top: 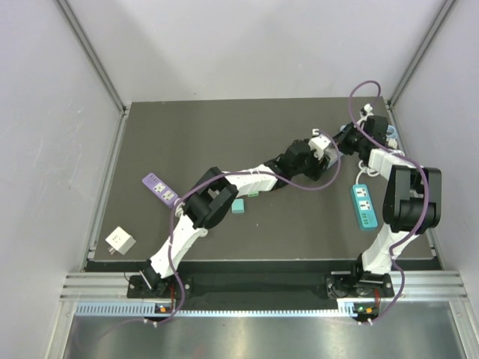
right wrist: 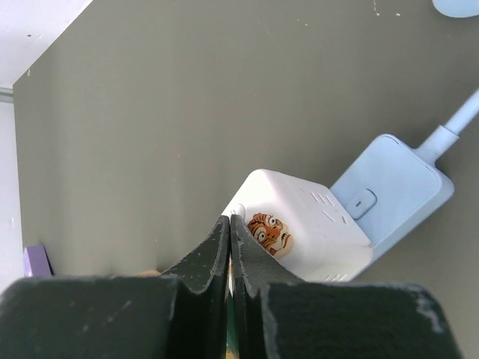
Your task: Pull the plug off the socket
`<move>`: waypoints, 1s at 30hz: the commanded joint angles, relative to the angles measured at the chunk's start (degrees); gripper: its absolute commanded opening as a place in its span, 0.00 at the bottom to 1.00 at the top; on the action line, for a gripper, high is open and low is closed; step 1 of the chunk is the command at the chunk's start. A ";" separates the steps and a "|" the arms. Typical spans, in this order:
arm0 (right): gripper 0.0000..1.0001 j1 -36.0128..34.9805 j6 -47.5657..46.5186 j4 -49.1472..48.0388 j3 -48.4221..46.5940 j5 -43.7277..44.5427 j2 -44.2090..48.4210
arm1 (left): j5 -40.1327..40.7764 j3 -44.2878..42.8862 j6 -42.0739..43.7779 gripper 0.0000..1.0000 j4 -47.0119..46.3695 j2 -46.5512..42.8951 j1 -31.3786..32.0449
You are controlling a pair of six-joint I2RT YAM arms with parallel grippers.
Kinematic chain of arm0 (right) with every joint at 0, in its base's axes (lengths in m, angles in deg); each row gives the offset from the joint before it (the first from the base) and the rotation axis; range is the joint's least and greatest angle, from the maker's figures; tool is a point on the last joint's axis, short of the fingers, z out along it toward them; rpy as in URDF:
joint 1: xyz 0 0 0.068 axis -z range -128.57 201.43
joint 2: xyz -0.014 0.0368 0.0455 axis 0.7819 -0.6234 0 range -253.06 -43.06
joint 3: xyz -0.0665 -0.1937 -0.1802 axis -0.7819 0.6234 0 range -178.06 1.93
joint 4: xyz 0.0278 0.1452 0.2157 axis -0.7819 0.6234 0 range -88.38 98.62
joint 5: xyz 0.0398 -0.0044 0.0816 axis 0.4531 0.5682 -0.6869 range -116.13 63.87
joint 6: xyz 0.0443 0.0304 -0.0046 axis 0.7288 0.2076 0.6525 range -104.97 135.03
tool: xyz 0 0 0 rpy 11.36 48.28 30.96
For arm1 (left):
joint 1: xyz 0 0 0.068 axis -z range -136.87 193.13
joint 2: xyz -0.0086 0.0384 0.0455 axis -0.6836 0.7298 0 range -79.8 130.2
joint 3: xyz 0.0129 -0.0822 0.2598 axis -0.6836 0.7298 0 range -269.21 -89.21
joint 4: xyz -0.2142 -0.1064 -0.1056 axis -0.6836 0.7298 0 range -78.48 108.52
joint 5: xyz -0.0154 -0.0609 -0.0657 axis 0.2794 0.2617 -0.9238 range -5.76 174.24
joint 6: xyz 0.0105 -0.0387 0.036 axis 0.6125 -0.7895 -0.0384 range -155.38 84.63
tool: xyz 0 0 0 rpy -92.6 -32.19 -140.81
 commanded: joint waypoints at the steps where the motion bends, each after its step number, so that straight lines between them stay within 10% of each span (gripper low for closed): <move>1: 0.00 0.26 -3.10 11.37 4.62 6.68 -3.81 | 1.83 -2.00 12.35 0.00 1.03 -5.37 3.22; 7: 0.00 0.96 -3.98 11.72 6.46 6.77 -1.35 | 9.47 -1.81 12.38 0.00 0.86 -5.19 2.96; 15: 0.00 1.05 -3.63 9.08 9.98 5.72 -1.08 | -9.93 -6.30 -14.44 0.00 -0.89 -3.17 -4.42; 21: 0.00 1.14 -4.07 7.94 11.74 6.15 -1.61 | -6.63 -6.47 -11.73 0.00 0.50 -4.05 -3.20; 26: 0.00 1.05 -4.25 7.32 12.18 5.80 -2.22 | 3.94 -9.73 8.13 0.00 9.38 -4.22 2.25; 30: 0.00 1.14 -4.42 7.15 12.71 5.89 -2.05 | -1.84 -9.47 -1.64 0.00 9.39 -4.49 0.86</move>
